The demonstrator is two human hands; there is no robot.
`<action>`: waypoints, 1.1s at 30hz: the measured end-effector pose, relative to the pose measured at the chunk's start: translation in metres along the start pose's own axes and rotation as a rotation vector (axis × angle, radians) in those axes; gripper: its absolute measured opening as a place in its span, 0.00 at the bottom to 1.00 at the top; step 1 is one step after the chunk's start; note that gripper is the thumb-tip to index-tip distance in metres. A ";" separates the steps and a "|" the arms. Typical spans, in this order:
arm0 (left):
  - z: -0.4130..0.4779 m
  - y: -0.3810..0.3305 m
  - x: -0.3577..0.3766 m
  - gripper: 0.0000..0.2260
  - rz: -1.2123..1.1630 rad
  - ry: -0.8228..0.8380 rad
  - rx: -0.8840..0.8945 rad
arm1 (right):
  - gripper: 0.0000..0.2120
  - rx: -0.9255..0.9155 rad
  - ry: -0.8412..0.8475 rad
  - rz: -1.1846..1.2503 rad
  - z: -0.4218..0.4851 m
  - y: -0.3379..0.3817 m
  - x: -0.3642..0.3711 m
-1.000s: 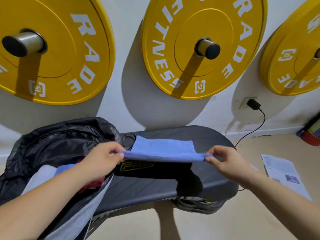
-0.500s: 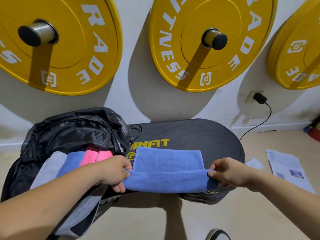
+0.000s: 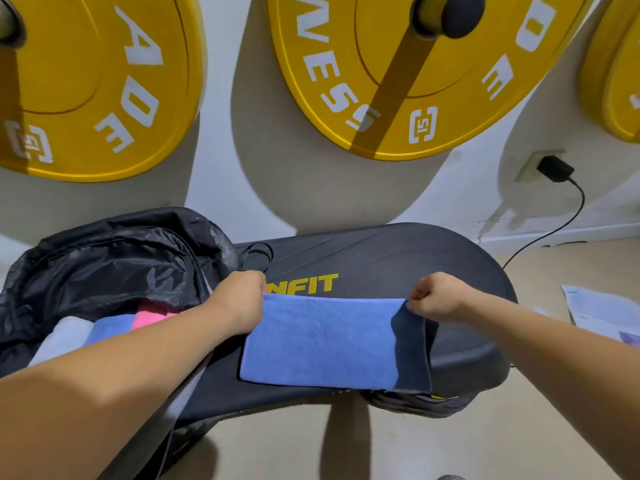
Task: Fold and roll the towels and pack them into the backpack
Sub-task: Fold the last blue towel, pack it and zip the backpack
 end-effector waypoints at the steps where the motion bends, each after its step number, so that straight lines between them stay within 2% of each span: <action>1: 0.007 -0.004 0.004 0.09 0.025 -0.016 -0.010 | 0.05 0.007 -0.019 0.018 0.008 -0.006 0.003; 5: 0.022 -0.011 0.026 0.06 0.174 0.002 -0.024 | 0.06 0.005 -0.122 0.108 0.025 -0.030 0.027; 9: 0.029 -0.010 0.041 0.19 0.198 0.137 0.029 | 0.10 -0.045 -0.144 0.115 0.033 -0.038 0.034; 11: 0.032 -0.006 0.044 0.21 0.188 0.176 0.018 | 0.11 -0.082 -0.115 0.080 0.035 -0.035 0.035; 14: 0.033 -0.005 0.044 0.18 0.212 0.200 -0.008 | 0.15 -0.123 -0.066 -0.009 0.036 -0.026 0.039; 16: 0.027 -0.012 0.042 0.14 0.239 0.220 -0.027 | 0.14 -0.132 -0.037 -0.048 0.036 -0.021 0.041; 18: 0.021 -0.020 0.038 0.09 0.280 0.230 -0.044 | 0.13 -0.122 -0.034 -0.015 0.037 -0.019 0.040; 21: 0.022 -0.031 0.027 0.08 0.238 0.246 -0.098 | 0.11 -0.100 -0.025 0.096 0.037 -0.021 0.039; 26: 0.056 -0.056 0.002 0.08 0.034 0.124 -0.130 | 0.10 0.002 0.017 0.363 0.033 -0.027 0.042; 30: 0.100 -0.094 -0.019 0.17 0.050 -0.071 -0.053 | 0.11 0.043 0.017 0.594 0.031 -0.026 0.041; 33: 0.111 -0.127 -0.031 0.25 -0.002 -0.269 0.031 | 0.13 0.067 0.125 0.739 0.027 -0.017 0.047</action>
Point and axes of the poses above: each hand's wrist, its own z-axis towards the middle knuckle, its own x-axis out of the palm, y = z × x, the point moved 3 cm from there along z, towards the middle knuckle, and after that the axes turned 12 degrees about -x, right-handed, at the moved point
